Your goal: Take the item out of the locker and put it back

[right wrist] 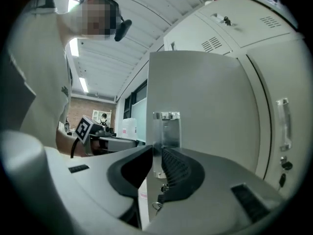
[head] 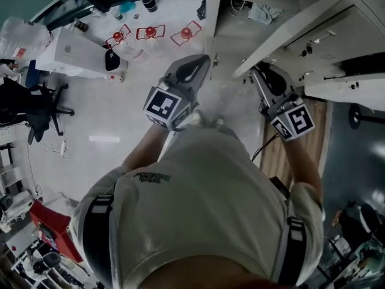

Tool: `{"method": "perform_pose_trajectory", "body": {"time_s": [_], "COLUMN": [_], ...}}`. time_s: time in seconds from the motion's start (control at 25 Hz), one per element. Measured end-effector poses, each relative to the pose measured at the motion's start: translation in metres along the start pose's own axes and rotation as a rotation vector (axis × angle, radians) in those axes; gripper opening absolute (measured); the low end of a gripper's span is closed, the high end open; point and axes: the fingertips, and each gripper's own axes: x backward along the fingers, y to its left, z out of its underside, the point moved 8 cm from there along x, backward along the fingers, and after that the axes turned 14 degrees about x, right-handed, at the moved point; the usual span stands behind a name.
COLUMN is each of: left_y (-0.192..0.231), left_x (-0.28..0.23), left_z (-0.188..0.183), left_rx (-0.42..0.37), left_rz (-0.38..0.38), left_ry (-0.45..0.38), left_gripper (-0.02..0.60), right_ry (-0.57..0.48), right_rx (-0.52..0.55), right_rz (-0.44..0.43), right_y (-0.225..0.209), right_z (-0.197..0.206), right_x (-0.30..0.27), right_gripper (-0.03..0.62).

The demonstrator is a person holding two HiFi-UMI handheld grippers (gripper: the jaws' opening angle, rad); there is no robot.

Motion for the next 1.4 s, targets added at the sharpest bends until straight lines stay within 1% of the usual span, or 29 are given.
{"method": "perform_pose_trajectory", "body": {"time_s": [0.12, 0.28, 0.32, 0.36, 0.44, 0.52, 0.6, 0.72, 0.84, 0.92, 1.08, 1.24, 1.32, 1.4], "left_y": [-0.004, -0.008, -0.009, -0.011, -0.017, -0.022, -0.025, -0.032, -0.035, -0.035, -0.034, -0.037, -0.039, -0.04], "left_x": [-0.009, -0.019, -0.021, -0.023, -0.027, -0.03, -0.033, -0.037, -0.039, -0.038, -0.037, -0.036, -0.035, -0.032], "left_z": [0.002, 0.005, 0.007, 0.008, 0.01, 0.012, 0.014, 0.015, 0.016, 0.015, 0.009, -0.003, -0.013, -0.024], "left_rx": [-0.003, -0.007, -0.01, -0.012, -0.015, -0.017, -0.019, -0.014, -0.015, -0.018, -0.027, -0.043, -0.049, -0.052], "left_rz": [0.023, 0.049, 0.055, 0.061, 0.069, 0.073, 0.073, 0.066, 0.063, 0.057, 0.043, 0.043, 0.042, 0.036], "left_ry": [0.013, 0.015, 0.013, 0.014, 0.023, 0.037, 0.046, 0.059, 0.059, 0.052, 0.018, -0.015, -0.041, -0.067], "left_gripper": [0.011, 0.011, 0.011, 0.011, 0.011, 0.011, 0.011, 0.011, 0.011, 0.011, 0.011, 0.011, 0.011, 0.011], "right_ry": [-0.021, -0.025, -0.021, -0.016, -0.013, -0.031, -0.06, -0.091, -0.129, -0.166, -0.248, -0.334, -0.356, -0.359], "right_rx": [-0.006, 0.016, 0.022, 0.024, 0.0, -0.042, -0.057, -0.006, 0.071, 0.123, 0.21, 0.226, 0.232, 0.232], "right_rz": [0.01, 0.03, 0.048, 0.076, 0.147, 0.211, 0.244, 0.256, 0.276, 0.266, 0.205, 0.147, 0.118, 0.112], "right_y": [0.001, 0.001, 0.0, -0.003, -0.014, -0.028, -0.034, -0.028, -0.016, -0.009, -0.001, 0.003, 0.003, 0.001], "right_z": [0.003, 0.004, 0.004, 0.004, 0.007, 0.009, 0.008, 0.0, -0.02, -0.04, -0.074, -0.098, -0.105, -0.109], "right_x": [0.025, 0.059, 0.068, 0.078, 0.1, 0.121, 0.136, 0.154, 0.169, 0.172, 0.162, 0.135, 0.118, 0.101], "right_gripper": [0.053, 0.052, 0.05, 0.008, 0.003, 0.003, 0.003, 0.003, 0.003, 0.003, 0.003, 0.003, 0.003, 0.003]}}
